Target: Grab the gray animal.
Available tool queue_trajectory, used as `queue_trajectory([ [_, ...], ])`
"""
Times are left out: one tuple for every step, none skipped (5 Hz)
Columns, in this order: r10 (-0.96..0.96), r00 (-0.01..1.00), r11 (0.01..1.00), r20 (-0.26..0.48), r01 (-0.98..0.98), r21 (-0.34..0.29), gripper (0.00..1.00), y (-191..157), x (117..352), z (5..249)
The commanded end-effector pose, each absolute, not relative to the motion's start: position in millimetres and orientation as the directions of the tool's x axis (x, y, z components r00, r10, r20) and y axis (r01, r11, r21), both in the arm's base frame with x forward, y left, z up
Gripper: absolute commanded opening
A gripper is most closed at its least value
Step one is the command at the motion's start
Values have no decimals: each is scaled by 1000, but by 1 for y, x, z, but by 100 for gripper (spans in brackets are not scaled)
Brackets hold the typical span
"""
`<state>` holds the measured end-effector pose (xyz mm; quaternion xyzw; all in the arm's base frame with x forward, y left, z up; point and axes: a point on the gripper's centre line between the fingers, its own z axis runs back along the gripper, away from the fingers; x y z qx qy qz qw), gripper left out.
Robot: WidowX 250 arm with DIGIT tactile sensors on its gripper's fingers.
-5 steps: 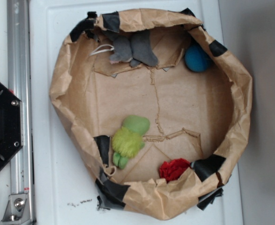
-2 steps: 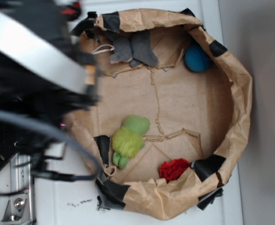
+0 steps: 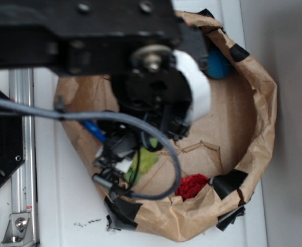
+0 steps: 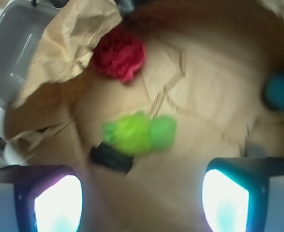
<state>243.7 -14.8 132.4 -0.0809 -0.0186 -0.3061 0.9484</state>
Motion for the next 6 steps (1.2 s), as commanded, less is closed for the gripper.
queue_trajectory([
  [-536, 839, 843, 93, 538, 0, 100, 38, 268, 120],
  [-534, 844, 845, 44, 532, 50, 100, 63, 268, 99],
  [-546, 838, 835, -6, 544, 86, 100, 68, 264, 82],
  [-556, 831, 827, -11, 554, 94, 100, 64, 258, 76],
  [-569, 822, 817, -11, 567, 108, 100, 64, 254, 72],
  [-577, 817, 804, -18, 571, 164, 100, 72, 252, 61],
])
